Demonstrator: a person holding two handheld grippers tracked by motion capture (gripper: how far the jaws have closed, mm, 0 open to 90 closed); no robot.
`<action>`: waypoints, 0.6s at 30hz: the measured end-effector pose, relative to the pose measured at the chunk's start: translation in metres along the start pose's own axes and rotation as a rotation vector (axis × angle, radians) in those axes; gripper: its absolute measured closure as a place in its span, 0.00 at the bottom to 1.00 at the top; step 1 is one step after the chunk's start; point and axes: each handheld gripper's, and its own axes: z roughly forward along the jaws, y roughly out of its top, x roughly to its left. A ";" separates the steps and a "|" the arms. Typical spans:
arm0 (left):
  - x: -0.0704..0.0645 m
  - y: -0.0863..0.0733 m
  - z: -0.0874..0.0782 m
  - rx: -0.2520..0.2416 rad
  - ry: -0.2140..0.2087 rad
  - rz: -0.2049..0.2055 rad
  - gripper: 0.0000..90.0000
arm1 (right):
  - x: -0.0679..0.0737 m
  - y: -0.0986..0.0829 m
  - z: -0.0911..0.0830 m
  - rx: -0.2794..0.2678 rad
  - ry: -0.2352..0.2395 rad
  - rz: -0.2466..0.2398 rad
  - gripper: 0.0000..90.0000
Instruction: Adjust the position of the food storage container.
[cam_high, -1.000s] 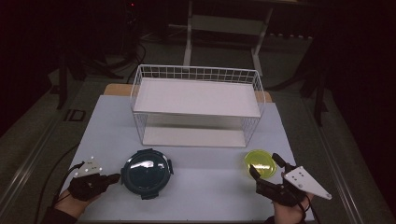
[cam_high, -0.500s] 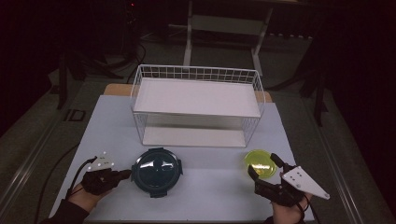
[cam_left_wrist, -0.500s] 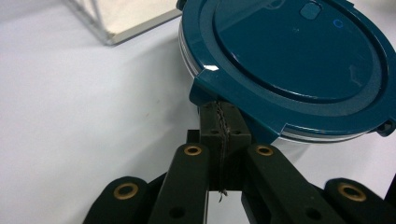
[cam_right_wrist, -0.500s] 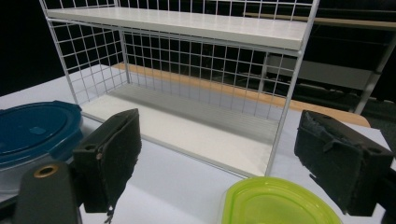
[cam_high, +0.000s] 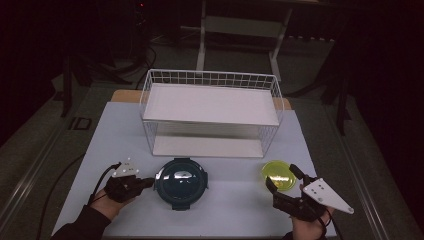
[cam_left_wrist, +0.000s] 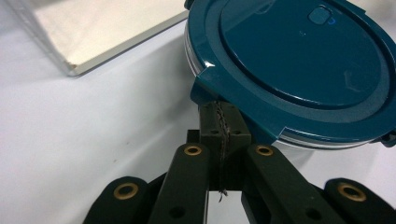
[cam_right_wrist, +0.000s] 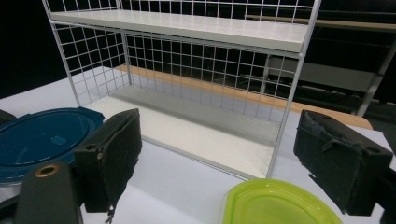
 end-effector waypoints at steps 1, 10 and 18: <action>-0.001 0.001 0.001 0.001 -0.003 0.001 0.99 | 0.000 0.000 0.000 0.001 0.003 -0.001 0.17; -0.009 0.009 0.012 -0.001 -0.021 0.016 0.99 | -0.001 -0.002 0.002 0.007 0.005 -0.001 0.20; -0.015 0.019 0.022 0.008 -0.033 0.034 0.99 | 0.004 -0.003 0.005 0.024 0.025 -0.038 0.22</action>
